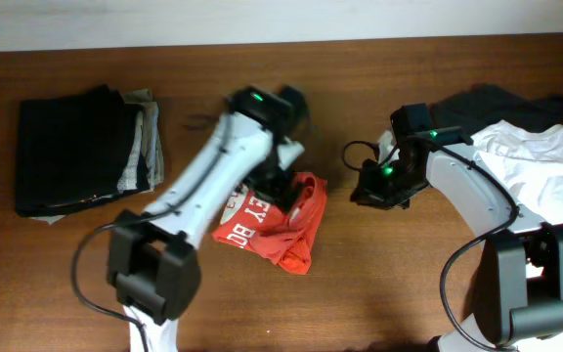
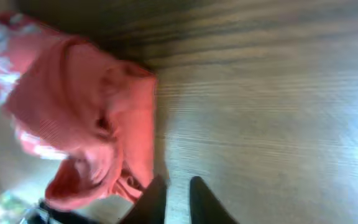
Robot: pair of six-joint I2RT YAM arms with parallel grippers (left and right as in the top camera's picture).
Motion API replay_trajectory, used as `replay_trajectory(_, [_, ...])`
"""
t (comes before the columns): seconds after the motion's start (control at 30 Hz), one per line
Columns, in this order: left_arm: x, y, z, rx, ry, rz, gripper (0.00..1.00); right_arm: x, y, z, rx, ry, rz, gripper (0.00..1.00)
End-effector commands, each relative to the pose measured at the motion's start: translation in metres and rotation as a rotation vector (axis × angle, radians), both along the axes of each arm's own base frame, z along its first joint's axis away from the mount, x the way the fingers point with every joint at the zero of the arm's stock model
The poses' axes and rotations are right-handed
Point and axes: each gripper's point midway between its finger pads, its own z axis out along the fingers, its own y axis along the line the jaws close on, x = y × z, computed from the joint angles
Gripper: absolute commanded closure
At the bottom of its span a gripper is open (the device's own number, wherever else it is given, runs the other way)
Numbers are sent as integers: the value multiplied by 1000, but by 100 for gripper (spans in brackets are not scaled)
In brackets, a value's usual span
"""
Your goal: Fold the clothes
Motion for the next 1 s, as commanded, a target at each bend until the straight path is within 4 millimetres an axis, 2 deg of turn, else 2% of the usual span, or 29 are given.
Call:
replay_trajectory(0.0, [40,51,14,5,-66,158,1,1,28,27,188,-104,146,75])
replay_trajectory(0.03, [45,63,11,-30,-47,197,1,-3,40,30,222,-116,194,70])
replay_trajectory(0.07, [46,63,8,-86,-25,193,5,-11,57,32,240,-126,260,67])
replay_trajectory(0.1, [48,61,5,-155,-7,194,20,-20,76,32,243,-137,326,63])
replay_trajectory(0.13, [48,54,1,-232,13,180,26,-26,93,31,231,-153,382,56])
replay_trajectory(0.23, [41,42,-17,-357,58,112,34,-35,120,9,44,-166,402,40])
replay_trajectory(0.27, [34,43,-35,-352,86,110,44,-42,130,0,4,-154,413,38])
replay_trajectory(0.33, [26,45,-57,-346,105,114,49,-59,150,-17,-3,-112,462,39])
replay_trajectory(0.37, [24,46,-63,-345,110,115,51,-63,152,-22,-11,-90,461,45])
replay_trajectory(0.4, [21,46,-71,-344,115,116,52,-69,153,-32,-26,-42,445,59])
replay_trajectory(0.43, [19,47,-75,-341,120,117,52,-76,148,-40,-54,7,433,78])
replay_trajectory(0.47, [19,47,-76,-342,118,117,52,-75,130,-45,-146,38,383,88])
replay_trajectory(0.5, [21,46,-76,-344,110,115,52,-71,97,-45,-274,77,299,94])
replay_trajectory(0.53, [22,46,-76,-345,106,114,52,-67,76,-40,-311,95,254,96])
replay_trajectory(0.57, [24,46,-76,-347,98,112,52,-64,63,-33,-305,102,231,96])
replay_trajectory(0.6, [26,45,-77,-350,90,111,52,-60,62,-25,-245,81,268,91])
replay_trajectory(0.67, [29,45,-77,-351,79,109,52,-62,48,-19,-241,112,236,61])
replay_trajectory(0.77, [27,45,-77,-348,83,109,51,-56,30,-17,-223,136,182,60])
replay_trajectory(0.83, [28,49,-79,-329,79,107,51,-53,74,16,119,-21,406,56])
replay_trajectory(0.87, [28,49,-79,-323,77,106,51,-56,79,21,154,-30,426,51])
replay_trajectory(0.93, [29,49,-79,-325,72,105,51,-67,87,14,127,-1,457,42])
replay_trajectory(0.97, [29,49,-79,-325,74,106,51,-74,82,-4,3,60,411,41])
